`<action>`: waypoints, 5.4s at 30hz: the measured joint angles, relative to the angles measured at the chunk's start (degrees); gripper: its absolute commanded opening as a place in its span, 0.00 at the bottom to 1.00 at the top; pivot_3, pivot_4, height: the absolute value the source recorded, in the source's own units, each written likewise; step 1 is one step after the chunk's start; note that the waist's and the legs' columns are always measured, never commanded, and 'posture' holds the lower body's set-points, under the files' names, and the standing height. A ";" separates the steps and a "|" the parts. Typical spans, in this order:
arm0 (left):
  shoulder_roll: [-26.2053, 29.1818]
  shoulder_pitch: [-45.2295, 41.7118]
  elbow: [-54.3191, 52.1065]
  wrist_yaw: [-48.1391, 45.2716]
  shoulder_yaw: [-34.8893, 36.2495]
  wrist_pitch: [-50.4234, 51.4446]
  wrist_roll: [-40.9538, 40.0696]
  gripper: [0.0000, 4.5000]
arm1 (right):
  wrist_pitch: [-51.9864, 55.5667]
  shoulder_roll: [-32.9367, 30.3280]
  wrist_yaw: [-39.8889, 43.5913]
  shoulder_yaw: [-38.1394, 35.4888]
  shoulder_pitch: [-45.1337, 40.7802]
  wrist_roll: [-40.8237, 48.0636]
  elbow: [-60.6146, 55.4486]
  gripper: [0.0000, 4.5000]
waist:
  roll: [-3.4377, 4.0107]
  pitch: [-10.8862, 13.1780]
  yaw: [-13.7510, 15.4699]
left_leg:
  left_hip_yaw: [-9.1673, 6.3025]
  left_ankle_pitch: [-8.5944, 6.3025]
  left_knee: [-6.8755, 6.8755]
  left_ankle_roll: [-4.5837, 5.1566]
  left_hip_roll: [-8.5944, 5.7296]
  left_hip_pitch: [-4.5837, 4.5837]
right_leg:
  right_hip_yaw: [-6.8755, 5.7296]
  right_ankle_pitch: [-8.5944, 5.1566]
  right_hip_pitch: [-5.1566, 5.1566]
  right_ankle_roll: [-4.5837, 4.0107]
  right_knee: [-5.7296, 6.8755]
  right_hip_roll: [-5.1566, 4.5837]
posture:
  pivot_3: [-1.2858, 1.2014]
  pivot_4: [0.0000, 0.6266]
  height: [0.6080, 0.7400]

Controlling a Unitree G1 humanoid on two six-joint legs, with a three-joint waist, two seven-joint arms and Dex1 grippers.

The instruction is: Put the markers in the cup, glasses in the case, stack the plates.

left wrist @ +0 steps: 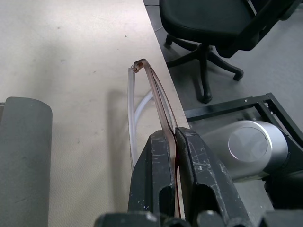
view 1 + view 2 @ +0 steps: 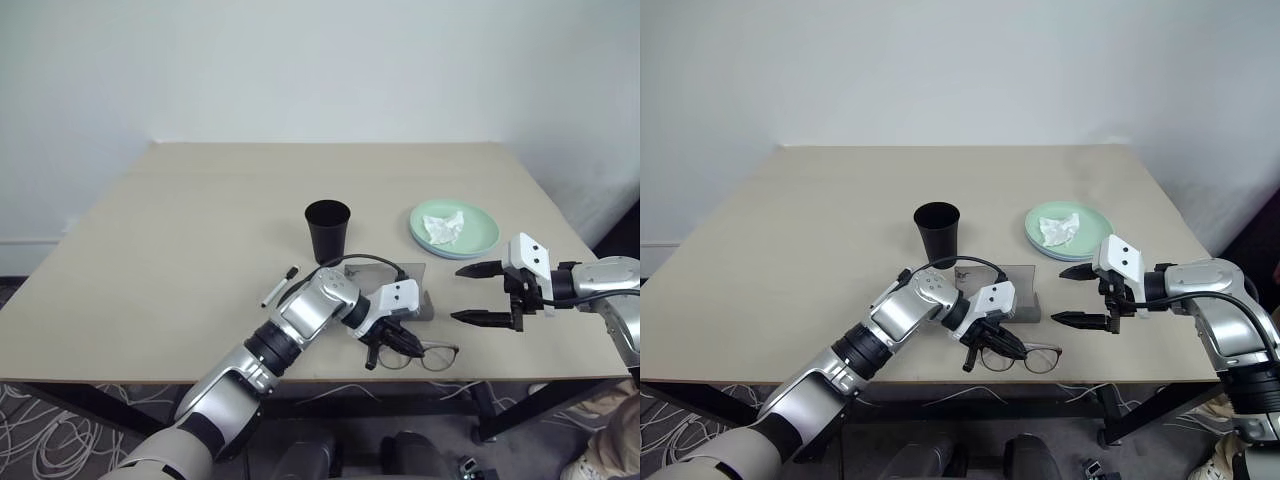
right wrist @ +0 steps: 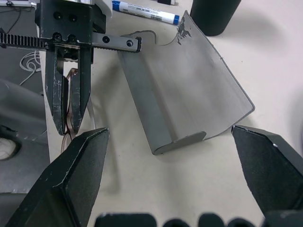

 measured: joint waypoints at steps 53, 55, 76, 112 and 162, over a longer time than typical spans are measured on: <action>1.98 -8.84 20.92 -3.30 11.01 -12.94 3.98 0.00 | 0.23 1.06 0.21 0.94 -3.29 -1.07 0.92 1.00 | -0.03 0.02 0.01 | 0.10 -0.09 0.08 0.13 -0.02 -0.16 | 0.00 0.15 -0.25 0.32 0.03 0.00 | 0.52 0.00 0.99; 2.85 -8.55 18.58 -6.15 10.96 -8.62 3.27 0.00 | 0.17 1.08 0.23 0.97 -3.34 -1.08 0.95 1.00 | -0.03 0.02 -0.02 | 0.11 -0.10 0.08 0.13 -0.02 -0.16 | 0.01 0.15 -0.27 0.32 0.03 0.01 | 0.52 0.00 0.99; 5.02 -5.37 9.72 -8.56 9.19 -1.67 1.57 0.45 | -0.83 1.12 0.35 1.55 -3.39 -1.13 1.16 1.00 | -0.03 0.02 0.01 | 0.10 -0.10 0.07 0.13 -0.02 -0.14 | 0.03 0.14 -0.25 0.32 0.04 0.00 | 0.52 0.00 0.99; 2.30 -9.39 16.93 6.74 11.95 -16.59 8.55 0.00 | -1.48 1.79 1.19 2.11 -4.46 -1.17 3.18 1.00 | -0.03 0.01 0.00 | 0.14 -0.10 0.11 0.13 -0.03 -0.09 | 0.04 0.19 -0.21 0.39 0.06 0.01 | 0.52 0.00 0.99; 8.32 0.10 -1.09 -0.87 8.13 -7.48 8.36 0.00 | -1.96 2.79 0.53 2.34 -4.58 -1.87 3.07 1.00 | -0.01 -0.02 0.01 | 0.15 -0.10 0.12 0.13 -0.02 -0.04 | 0.09 0.20 -0.19 0.40 0.08 0.01 | 0.52 0.00 0.99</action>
